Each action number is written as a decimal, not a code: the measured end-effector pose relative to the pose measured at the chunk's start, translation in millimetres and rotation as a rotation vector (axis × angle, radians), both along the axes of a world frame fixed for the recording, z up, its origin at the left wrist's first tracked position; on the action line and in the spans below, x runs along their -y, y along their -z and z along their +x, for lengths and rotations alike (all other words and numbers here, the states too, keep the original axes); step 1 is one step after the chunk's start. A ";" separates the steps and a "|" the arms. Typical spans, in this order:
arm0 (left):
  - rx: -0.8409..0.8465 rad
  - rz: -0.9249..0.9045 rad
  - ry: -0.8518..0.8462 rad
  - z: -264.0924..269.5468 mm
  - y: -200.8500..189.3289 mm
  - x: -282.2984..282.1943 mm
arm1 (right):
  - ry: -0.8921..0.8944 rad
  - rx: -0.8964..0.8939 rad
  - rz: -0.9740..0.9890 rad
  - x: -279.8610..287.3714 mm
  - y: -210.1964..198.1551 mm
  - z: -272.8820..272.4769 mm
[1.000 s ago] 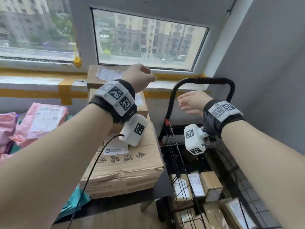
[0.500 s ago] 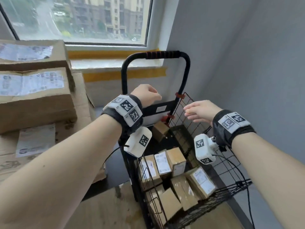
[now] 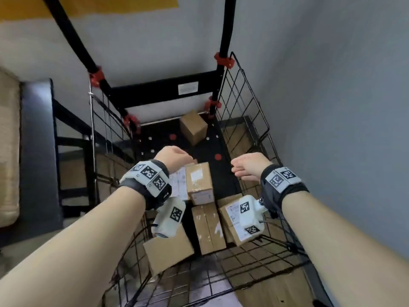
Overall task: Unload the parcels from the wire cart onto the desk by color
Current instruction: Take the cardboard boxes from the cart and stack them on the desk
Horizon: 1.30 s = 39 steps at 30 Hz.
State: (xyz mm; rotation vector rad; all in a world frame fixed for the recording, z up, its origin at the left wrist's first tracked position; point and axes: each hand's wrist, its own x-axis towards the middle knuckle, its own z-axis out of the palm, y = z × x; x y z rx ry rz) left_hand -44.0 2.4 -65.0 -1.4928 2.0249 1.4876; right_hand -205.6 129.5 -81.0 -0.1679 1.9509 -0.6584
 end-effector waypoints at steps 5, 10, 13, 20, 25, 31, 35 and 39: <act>0.133 0.246 -0.240 6.1 96.7 -22.2 | -0.092 0.196 0.172 -2.2 99.2 2.4; 0.159 0.392 -0.444 5.0 176.4 -44.6 | -0.145 0.252 0.266 -23.9 194.2 22.0; 0.189 0.454 -0.509 10.8 206.0 -52.6 | -0.123 0.277 0.275 -30.6 232.2 27.2; 0.256 0.564 -0.610 21.6 241.5 -61.3 | -0.085 0.265 0.307 -20.8 246.5 31.9; 0.250 0.486 -0.500 18.1 261.7 -62.5 | -0.287 0.313 0.370 -13.4 235.3 46.9; 0.247 0.518 -0.496 14.2 277.8 -63.4 | -0.430 0.143 0.406 -2.9 252.6 64.5; 0.277 0.566 -0.519 13.1 285.7 -65.8 | -0.334 0.095 0.389 -8.0 260.7 54.9; 0.273 0.620 -0.502 11.8 290.5 -71.0 | -0.119 0.325 0.414 -19.9 257.6 45.3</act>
